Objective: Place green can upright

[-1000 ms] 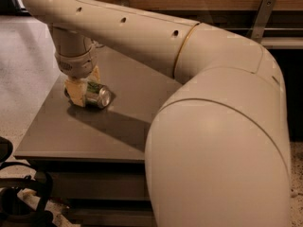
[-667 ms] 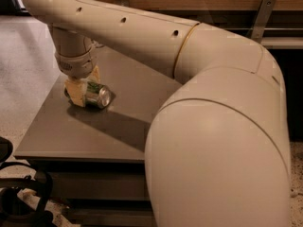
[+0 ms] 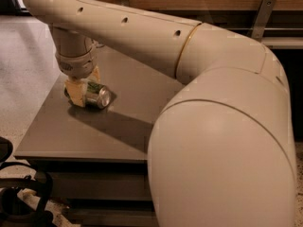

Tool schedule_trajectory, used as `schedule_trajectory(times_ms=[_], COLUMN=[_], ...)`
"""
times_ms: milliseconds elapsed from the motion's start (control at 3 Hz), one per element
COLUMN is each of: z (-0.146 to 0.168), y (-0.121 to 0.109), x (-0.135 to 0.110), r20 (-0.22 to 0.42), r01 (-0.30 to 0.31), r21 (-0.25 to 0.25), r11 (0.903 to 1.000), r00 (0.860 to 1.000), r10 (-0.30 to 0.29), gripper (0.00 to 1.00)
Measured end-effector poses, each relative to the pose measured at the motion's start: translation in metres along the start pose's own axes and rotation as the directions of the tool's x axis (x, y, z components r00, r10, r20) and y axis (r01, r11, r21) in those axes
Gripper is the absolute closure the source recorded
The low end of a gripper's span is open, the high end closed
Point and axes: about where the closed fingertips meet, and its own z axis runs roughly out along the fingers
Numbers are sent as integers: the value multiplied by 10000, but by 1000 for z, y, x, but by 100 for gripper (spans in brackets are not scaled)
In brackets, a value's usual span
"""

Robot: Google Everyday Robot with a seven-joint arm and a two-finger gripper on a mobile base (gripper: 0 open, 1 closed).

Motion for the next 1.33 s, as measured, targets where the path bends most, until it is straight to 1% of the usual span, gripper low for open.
schedule_trajectory(times_ms=[333, 667, 1000, 1333], z=[-5, -25, -64, -89], y=[0, -1, -6, -9], x=[1, 4, 10, 14], r20=[60, 286, 876, 2458], r01=[28, 131, 45, 216], r21=[101, 492, 1135, 1081], r11=[9999, 9987, 9935, 9939], r00=[10000, 9995, 9961, 9681], r10=[-28, -145, -145, -478], gripper=[100, 100, 100, 100])
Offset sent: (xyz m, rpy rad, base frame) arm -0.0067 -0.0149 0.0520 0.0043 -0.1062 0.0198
